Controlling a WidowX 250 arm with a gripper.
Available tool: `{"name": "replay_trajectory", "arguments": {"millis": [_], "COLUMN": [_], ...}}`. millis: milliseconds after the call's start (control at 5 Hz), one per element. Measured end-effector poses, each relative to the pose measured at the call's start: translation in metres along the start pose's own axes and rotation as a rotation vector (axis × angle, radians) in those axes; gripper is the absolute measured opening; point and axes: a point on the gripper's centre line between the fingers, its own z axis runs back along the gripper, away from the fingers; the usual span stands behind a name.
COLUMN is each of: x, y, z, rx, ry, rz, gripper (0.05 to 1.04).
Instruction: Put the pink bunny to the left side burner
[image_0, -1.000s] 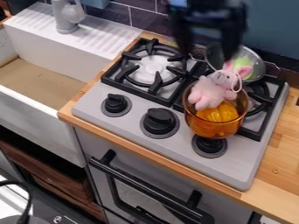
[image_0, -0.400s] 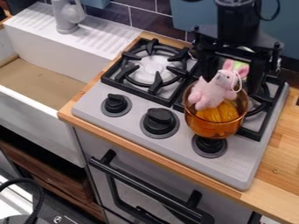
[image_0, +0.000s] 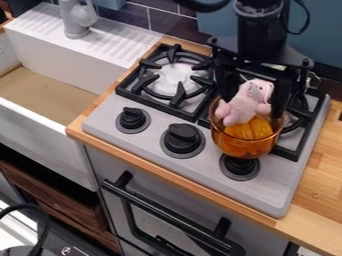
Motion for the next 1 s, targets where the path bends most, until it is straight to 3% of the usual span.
{"name": "replay_trajectory", "arguments": {"millis": [400, 800, 1000], "x": [-0.014, -0.018, -0.016], "y": [0.009, 0.010, 0.010], "z": [-0.011, -0.017, -0.016], "rx": [0.016, 0.041, 0.043], "ry": [0.051, 0.046, 0.036], "rz": [-0.013, -0.022, -0.019], "gripper": [0.994, 0.948, 0.672]}}
